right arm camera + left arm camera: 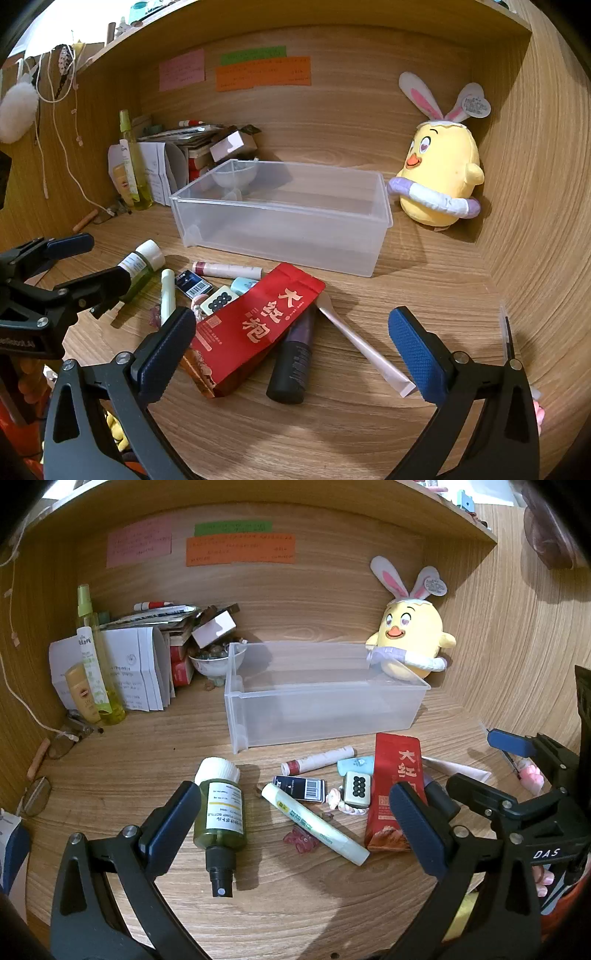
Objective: Organize objects
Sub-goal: 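Reach the left tool toward the green pump bottle while the right tool reaches the pink tube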
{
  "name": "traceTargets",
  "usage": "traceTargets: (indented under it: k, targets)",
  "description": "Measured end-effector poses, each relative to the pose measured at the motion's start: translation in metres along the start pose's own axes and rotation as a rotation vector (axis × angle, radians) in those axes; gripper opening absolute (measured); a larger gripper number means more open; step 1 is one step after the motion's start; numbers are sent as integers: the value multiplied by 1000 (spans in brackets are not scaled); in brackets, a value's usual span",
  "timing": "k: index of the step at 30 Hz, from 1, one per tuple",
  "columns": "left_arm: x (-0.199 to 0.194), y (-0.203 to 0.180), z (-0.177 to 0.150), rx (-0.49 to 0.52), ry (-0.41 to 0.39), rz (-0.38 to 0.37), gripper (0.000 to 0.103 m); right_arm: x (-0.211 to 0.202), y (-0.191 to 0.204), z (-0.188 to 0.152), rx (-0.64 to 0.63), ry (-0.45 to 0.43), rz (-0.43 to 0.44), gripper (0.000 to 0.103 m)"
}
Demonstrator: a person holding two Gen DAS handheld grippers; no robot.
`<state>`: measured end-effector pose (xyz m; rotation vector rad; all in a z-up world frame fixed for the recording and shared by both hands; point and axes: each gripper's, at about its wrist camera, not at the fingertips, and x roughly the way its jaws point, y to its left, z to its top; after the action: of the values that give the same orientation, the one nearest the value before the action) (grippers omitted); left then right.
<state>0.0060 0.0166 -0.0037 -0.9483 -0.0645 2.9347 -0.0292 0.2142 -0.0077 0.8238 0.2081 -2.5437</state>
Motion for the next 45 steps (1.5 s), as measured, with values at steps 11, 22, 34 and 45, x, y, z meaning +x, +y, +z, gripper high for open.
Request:
traceTargets:
  k: [11,22,34,45]
  targets:
    - [1,-1,-1,-3,9,-4,103,1,-1,0,-1,5,4,103]
    - [1,-1,-1,-4,12,-4,103,2,2,0,-9,5,6,103]
    - [2,1,-3,-14,14,-6,103,6,-4,2,-11,25,17,103]
    - [14,47,-4,-97,47,-11,103,24,-33,7,6,67,-40,103]
